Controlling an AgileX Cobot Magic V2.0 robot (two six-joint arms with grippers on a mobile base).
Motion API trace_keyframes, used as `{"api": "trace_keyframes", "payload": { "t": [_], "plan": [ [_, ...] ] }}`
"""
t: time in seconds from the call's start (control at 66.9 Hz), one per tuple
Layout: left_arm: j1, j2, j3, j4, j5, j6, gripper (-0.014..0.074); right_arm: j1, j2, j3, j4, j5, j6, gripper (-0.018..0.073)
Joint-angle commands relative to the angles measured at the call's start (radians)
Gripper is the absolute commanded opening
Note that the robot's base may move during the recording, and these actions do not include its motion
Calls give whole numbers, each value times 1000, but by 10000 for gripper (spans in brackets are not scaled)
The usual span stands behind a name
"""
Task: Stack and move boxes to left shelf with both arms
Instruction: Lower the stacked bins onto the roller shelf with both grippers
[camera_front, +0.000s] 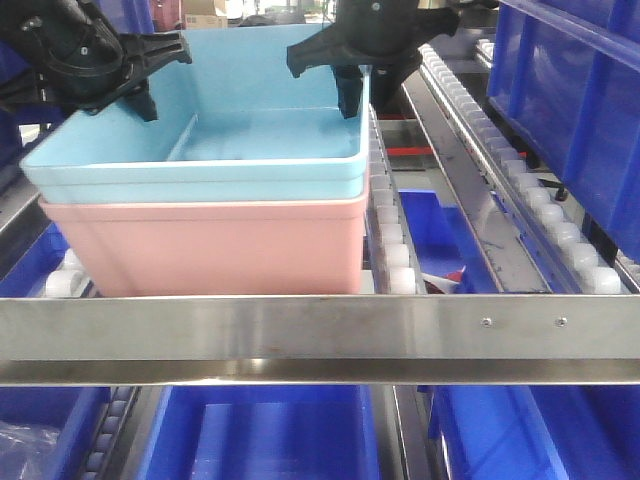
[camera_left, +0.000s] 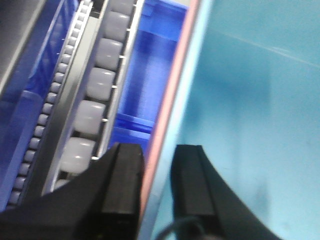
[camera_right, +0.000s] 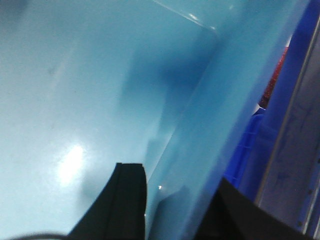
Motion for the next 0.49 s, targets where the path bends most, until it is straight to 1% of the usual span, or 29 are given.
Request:
{"api": "trace_keyframes", "payload": {
  "t": [0.0,0.03,0.105,0.164,0.239,0.344,0.478],
  "plan": [
    [-26,-57,-47,62,-236,15,242,23,-79,-48,54,-144,-49,321],
    [-26,-57,-47,69,-236,15,298,23,-79,-48,54,-140,-49,402],
    [-26,-57,-47,71,-225,15,406,23,-80,-48,54,-126,-49,561],
    [-26,-57,-47,71,-217,15,456,23,-80,-48,54,-117,-49,636],
    [-26,-57,-47,75,-202,15,486,23,-82,-48,54,-102,-48,616],
    [-26,-57,-47,109,-202,15,486,23,-87,-48,53,-78,-48,614],
    [-26,-75,-47,115,-202,15,485,20,-106,-48,49,-55,-48,614]
  ]
}}
